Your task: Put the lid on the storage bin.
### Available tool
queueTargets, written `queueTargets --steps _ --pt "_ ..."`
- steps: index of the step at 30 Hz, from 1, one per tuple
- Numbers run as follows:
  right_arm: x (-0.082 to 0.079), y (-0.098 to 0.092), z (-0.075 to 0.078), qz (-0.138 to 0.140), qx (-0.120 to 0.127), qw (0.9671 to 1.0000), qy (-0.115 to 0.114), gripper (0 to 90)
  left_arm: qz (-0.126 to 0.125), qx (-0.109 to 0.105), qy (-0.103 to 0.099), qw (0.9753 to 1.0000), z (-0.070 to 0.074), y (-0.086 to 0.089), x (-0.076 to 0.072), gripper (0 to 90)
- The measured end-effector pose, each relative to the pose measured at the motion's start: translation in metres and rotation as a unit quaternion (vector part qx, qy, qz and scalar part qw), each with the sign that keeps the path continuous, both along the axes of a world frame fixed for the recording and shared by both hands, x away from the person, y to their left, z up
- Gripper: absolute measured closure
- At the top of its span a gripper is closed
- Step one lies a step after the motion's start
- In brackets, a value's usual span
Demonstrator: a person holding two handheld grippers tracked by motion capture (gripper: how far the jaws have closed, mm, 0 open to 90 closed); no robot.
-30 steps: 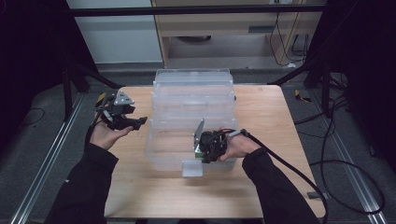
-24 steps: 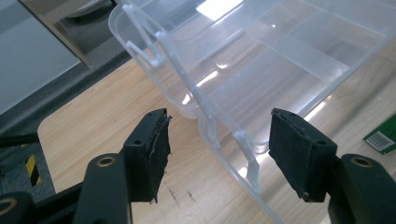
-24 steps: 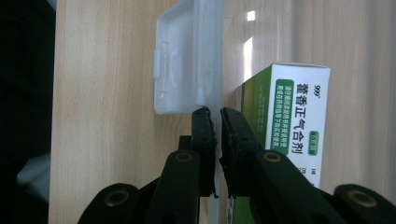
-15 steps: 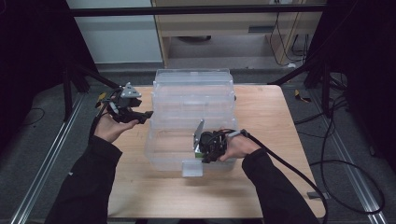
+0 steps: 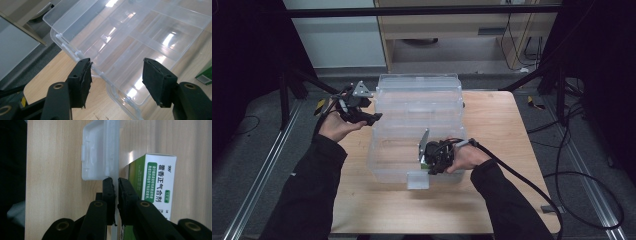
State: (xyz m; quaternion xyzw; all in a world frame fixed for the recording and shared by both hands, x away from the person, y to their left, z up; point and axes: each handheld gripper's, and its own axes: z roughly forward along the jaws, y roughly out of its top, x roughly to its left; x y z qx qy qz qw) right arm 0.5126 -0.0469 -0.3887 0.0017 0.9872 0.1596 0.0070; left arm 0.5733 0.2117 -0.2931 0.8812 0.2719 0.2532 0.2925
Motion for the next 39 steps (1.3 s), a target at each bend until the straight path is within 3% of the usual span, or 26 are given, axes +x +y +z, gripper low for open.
queueTargets --steps 10,17,35,39 --pt "-0.001 0.000 0.000 -0.003 0.001 1.0000 0.000 84.5 -0.038 0.046 0.000 0.9982 0.001 -0.011 0.014 41.9" --pt "-0.001 0.000 0.000 -0.003 0.002 1.0000 -0.001 84.5 -0.062 0.061 -0.002 0.9962 0.001 -0.018 0.023 42.9" --pt "-0.001 0.000 0.000 -0.005 0.001 1.0000 -0.003 84.6 -0.109 0.124 0.001 0.9864 -0.005 -0.040 0.045 49.5" --pt "-0.002 0.000 0.000 -0.006 -0.001 1.0000 -0.004 84.7 -0.120 0.123 0.000 0.9852 -0.008 -0.043 0.049 52.3"
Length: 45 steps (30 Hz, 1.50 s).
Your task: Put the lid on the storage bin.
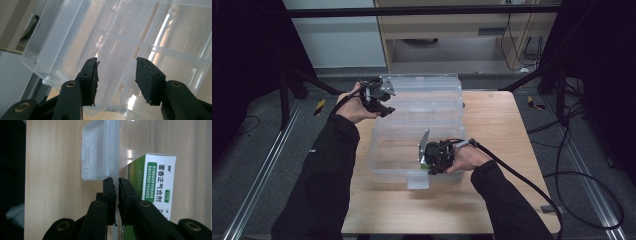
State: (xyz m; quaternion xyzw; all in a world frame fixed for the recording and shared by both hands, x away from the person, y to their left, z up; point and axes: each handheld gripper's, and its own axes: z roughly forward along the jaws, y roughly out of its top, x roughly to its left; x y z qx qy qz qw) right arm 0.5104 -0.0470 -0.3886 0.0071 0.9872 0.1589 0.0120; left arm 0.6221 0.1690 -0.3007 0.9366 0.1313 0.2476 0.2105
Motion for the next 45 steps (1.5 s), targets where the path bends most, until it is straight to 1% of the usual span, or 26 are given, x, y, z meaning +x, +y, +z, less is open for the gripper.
queueTargets --steps 3,5,8,10,11,14,17,19,23,28,32,35,38,39,41,45 --pt "0.000 0.000 0.000 0.000 0.001 1.0000 0.001 84.6 -0.001 0.016 0.002 0.9999 -0.002 0.000 0.002 53.7" --pt "0.001 0.000 0.000 0.001 0.002 1.0000 0.001 84.6 -0.001 0.017 0.003 0.9999 -0.005 0.001 0.004 54.6" --pt "0.000 0.000 0.000 0.000 0.002 1.0000 0.000 84.6 -0.001 0.027 0.006 0.9996 -0.007 0.001 0.006 56.9" --pt "0.000 0.000 0.000 0.000 0.002 1.0000 0.000 84.6 -0.005 0.026 0.006 0.9996 -0.009 0.000 0.007 59.1" --pt "0.000 0.000 0.000 0.000 0.002 1.0000 0.000 84.6 -0.006 0.032 0.010 0.9994 -0.009 0.000 0.007 59.9" --pt "0.000 0.000 0.000 -0.001 0.002 1.0000 0.001 84.6 -0.011 0.032 0.009 0.9994 -0.011 -0.002 0.007 63.1" --pt "0.000 0.000 0.000 -0.001 0.003 1.0000 0.000 84.7 -0.011 0.042 0.010 0.9990 -0.011 -0.005 0.008 66.1" --pt "0.000 0.000 0.000 -0.004 0.003 1.0000 0.000 84.7 -0.013 0.053 0.010 0.9985 -0.009 -0.007 0.008 68.5" --pt "0.000 -0.001 -0.001 -0.004 0.004 1.0000 -0.001 84.7 -0.017 0.076 0.008 0.9969 -0.008 -0.012 0.008 69.9" --pt "0.000 -0.001 -0.001 -0.003 0.009 0.9999 -0.004 84.7 -0.021 0.092 0.013 0.9954 -0.007 -0.016 0.010 71.0" --pt "0.000 -0.001 -0.001 -0.006 0.009 0.9999 -0.002 84.7 -0.025 0.109 0.018 0.9936 -0.005 -0.020 0.010 72.7" --pt "-0.001 -0.001 -0.001 -0.008 0.010 0.9999 -0.006 84.9 -0.028 0.110 0.024 0.9932 -0.004 -0.021 0.011 74.0" --pt "-0.002 -0.001 -0.001 -0.011 0.011 0.9998 -0.010 85.1 -0.036 0.106 0.032 0.9932 -0.001 -0.020 0.010 76.3" --pt "-0.002 -0.001 -0.001 -0.012 0.010 0.9998 -0.010 85.1 -0.039 0.102 0.036 0.9934 0.000 -0.019 0.010 77.2" --pt "-0.002 -0.001 -0.002 -0.012 0.011 0.9998 -0.011 85.2 -0.043 0.094 0.037 0.9939 0.001 -0.018 0.009 79.0" --pt "-0.003 -0.002 -0.002 -0.016 0.013 0.9997 -0.015 85.5 -0.049 0.101 0.037 0.9930 0.004 -0.018 0.006 80.8"
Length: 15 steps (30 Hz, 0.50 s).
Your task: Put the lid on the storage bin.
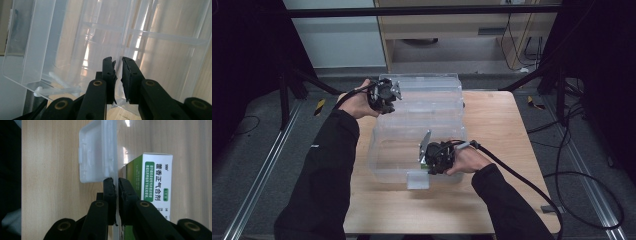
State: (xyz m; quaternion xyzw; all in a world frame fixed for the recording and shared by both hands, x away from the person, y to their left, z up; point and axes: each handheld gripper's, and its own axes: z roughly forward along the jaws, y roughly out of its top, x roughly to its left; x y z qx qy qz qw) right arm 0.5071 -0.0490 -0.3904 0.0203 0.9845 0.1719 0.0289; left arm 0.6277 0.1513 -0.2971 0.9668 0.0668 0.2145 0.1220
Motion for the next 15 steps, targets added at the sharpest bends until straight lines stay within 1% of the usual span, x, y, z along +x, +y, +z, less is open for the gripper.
queueTargets --steps 4,8,11,12,15 --pt "-0.001 0.001 0.000 -0.001 -0.002 1.0000 -0.004 85.6 -0.008 0.004 0.000 1.0000 0.001 -0.002 -0.002 82.6" --pt "-0.001 0.001 0.000 -0.002 -0.002 1.0000 -0.004 85.6 -0.012 0.023 0.004 0.9997 0.003 -0.007 -0.006 84.4" --pt "-0.002 0.001 0.000 -0.002 -0.001 1.0000 -0.005 85.6 -0.018 0.030 0.005 0.9994 0.005 -0.009 -0.008 85.7" --pt "-0.002 0.001 0.000 -0.004 -0.002 1.0000 -0.006 85.5 -0.015 0.028 0.008 0.9995 0.005 -0.008 -0.009 85.9" --pt "-0.003 0.000 -0.001 -0.005 -0.001 1.0000 -0.006 85.5 -0.019 0.026 0.009 0.9994 0.006 -0.007 -0.013 86.8"
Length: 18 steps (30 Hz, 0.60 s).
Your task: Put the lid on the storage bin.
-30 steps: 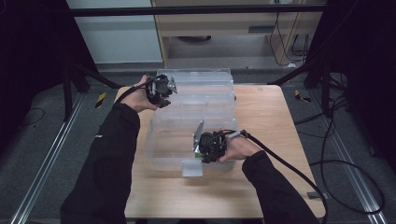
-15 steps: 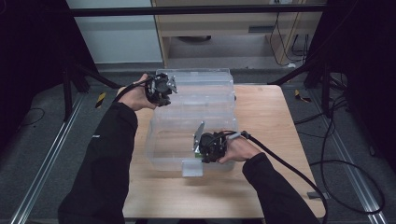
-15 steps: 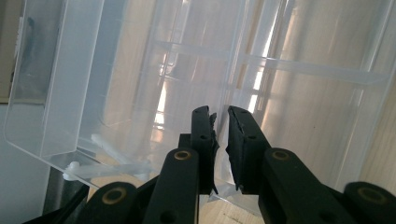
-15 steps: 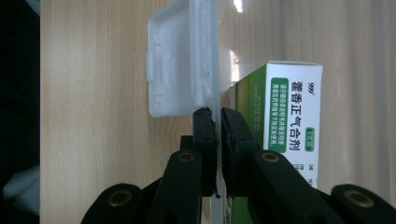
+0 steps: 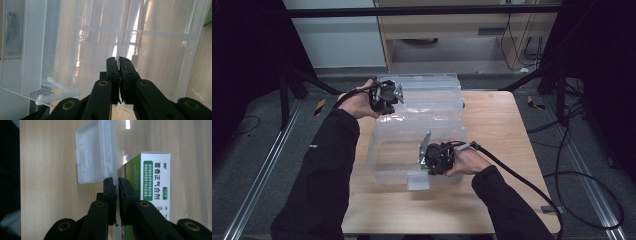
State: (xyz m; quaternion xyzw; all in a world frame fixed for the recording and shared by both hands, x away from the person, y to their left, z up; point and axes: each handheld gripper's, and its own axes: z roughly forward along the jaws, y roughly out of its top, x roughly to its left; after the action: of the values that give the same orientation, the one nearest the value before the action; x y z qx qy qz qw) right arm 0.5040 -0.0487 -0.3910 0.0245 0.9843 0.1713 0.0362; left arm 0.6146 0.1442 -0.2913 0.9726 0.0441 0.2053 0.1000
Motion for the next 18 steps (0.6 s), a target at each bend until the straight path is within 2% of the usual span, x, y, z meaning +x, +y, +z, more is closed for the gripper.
queueTargets --steps 3,7,18 --pt "-0.001 0.000 0.000 -0.002 0.000 1.0000 0.001 85.5 -0.005 -0.005 0.003 1.0000 0.002 0.002 -0.005 87.3" --pt "-0.001 0.000 0.000 -0.006 -0.002 1.0000 0.000 85.4 -0.015 0.001 -0.001 0.9999 0.004 0.002 -0.012 87.8" --pt "-0.003 0.000 0.000 -0.008 -0.001 1.0000 -0.002 85.3 -0.021 -0.011 0.000 0.9997 0.007 0.006 -0.038 88.1"
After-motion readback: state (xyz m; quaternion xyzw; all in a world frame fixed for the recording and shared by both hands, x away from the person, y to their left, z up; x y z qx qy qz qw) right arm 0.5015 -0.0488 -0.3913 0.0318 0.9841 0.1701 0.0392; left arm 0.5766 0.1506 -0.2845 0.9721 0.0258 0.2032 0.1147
